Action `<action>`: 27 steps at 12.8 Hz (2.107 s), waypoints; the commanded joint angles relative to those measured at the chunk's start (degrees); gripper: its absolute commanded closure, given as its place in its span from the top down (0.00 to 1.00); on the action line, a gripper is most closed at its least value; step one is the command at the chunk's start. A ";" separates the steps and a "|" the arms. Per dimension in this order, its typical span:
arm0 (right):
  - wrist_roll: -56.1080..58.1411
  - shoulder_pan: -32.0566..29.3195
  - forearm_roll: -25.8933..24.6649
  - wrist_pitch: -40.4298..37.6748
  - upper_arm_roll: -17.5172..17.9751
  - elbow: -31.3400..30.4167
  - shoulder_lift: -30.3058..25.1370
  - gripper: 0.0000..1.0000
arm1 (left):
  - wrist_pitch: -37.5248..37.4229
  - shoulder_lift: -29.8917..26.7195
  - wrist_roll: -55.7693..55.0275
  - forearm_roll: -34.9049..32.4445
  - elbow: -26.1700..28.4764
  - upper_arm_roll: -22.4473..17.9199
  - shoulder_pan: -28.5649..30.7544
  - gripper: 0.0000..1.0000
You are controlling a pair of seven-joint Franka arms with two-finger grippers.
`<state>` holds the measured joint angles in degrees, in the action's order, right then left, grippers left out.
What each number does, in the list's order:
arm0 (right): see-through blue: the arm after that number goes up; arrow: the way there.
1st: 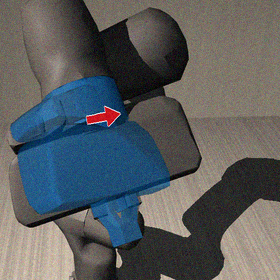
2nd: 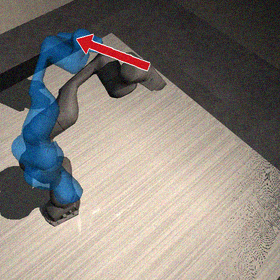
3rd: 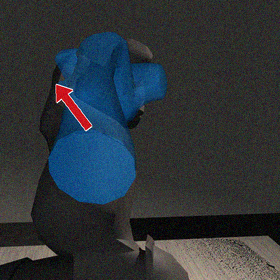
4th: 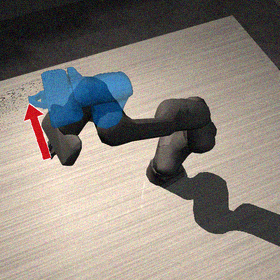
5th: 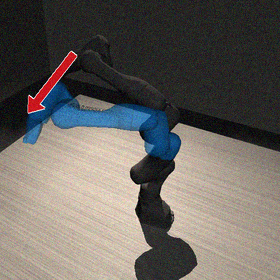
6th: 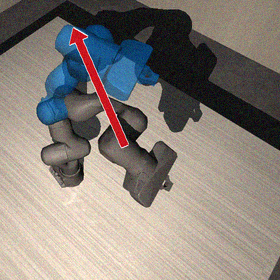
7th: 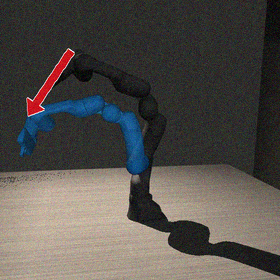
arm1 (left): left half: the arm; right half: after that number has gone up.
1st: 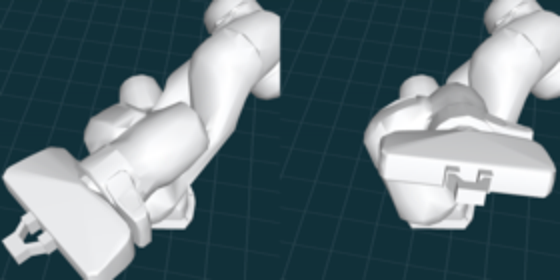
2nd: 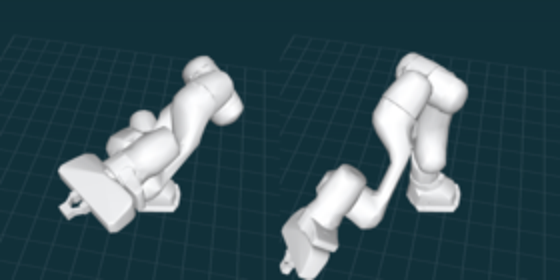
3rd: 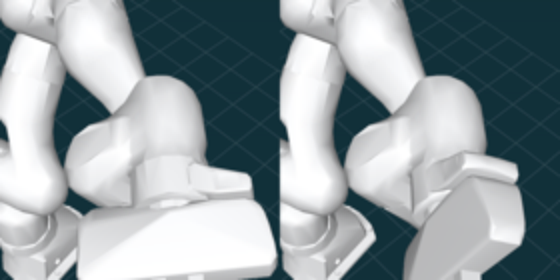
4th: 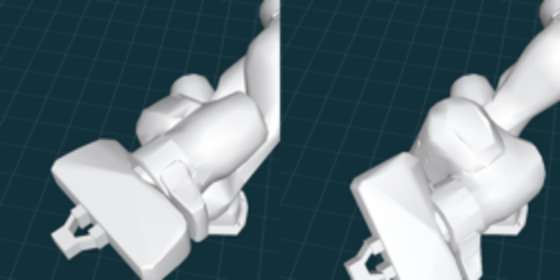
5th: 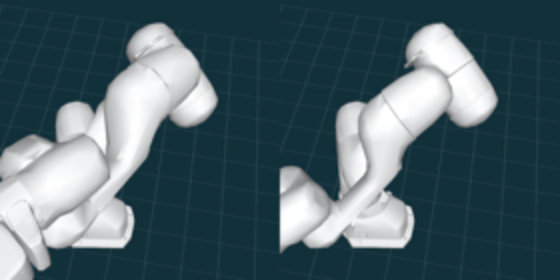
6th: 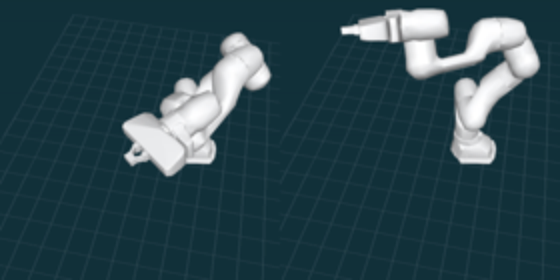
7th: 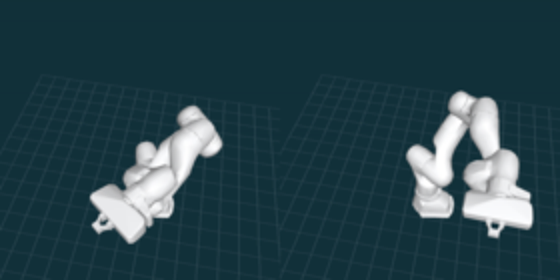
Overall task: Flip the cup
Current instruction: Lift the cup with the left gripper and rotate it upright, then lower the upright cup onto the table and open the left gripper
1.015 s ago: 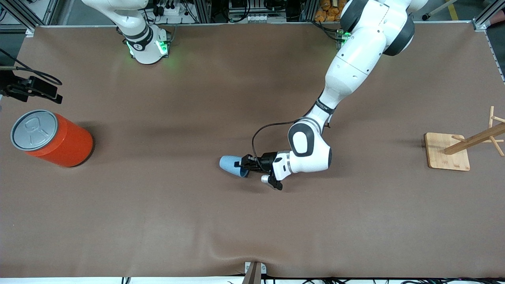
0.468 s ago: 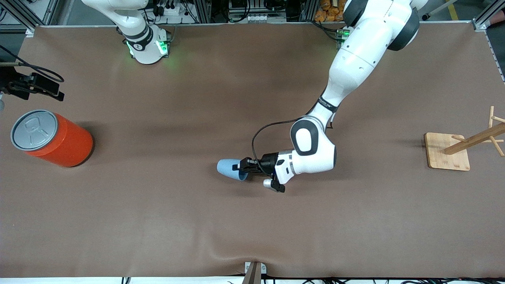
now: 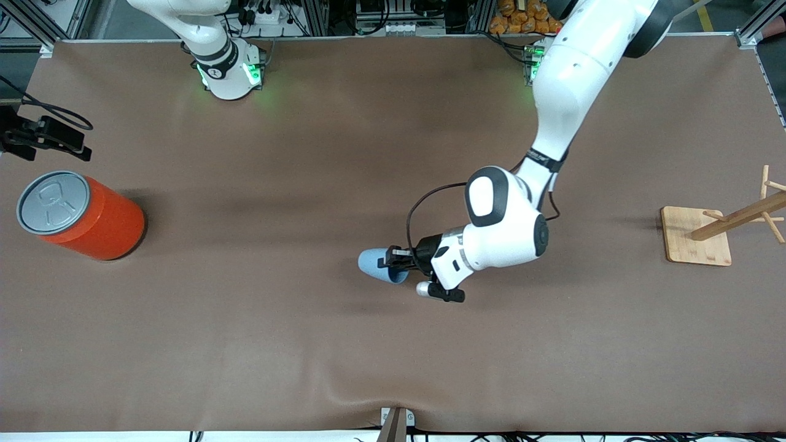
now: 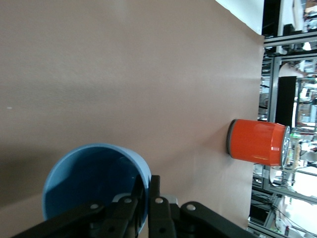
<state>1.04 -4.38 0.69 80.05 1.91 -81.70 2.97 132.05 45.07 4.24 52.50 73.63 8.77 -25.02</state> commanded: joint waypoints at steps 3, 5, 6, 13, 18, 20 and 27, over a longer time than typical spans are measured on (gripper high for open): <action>1.25 -1.34 -0.78 0.63 0.38 0.14 -0.16 1.00 | -3.20 -7.17 -2.57 -18.96 9.13 -0.59 4.27 0.00; 1.25 -1.34 -0.43 0.37 0.47 0.22 -0.25 1.00 | -2.94 -11.04 -3.53 -25.57 14.25 -0.68 4.80 0.00; 1.25 -1.08 -0.52 0.46 0.55 0.22 -0.16 1.00 | -3.03 -13.41 -4.50 -27.78 17.22 -0.68 6.02 0.00; 1.51 -2.12 -1.48 0.55 0.38 0.05 0.28 1.00 | -2.77 -27.92 -4.51 -49.22 37.27 -0.59 15.16 0.00; 1.51 -1.78 -1.57 0.55 0.47 0.22 0.11 1.00 | -2.68 -31.79 -4.25 -55.48 43.17 -0.59 20.35 0.00; 1.51 -1.69 -1.49 0.46 0.55 0.22 0.11 1.00 | 0.03 -31.80 -4.59 -55.48 46.16 -0.51 21.24 0.01; 1.42 -1.51 -1.40 0.46 0.82 0.22 0.02 1.00 | 3.39 -27.67 -5.47 -57.86 45.55 -0.51 22.21 0.31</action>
<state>1.83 -5.49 -0.09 80.86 1.95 -81.72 3.32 134.78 17.21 0.28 -3.74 119.20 7.72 -3.39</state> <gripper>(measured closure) 0.000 0.877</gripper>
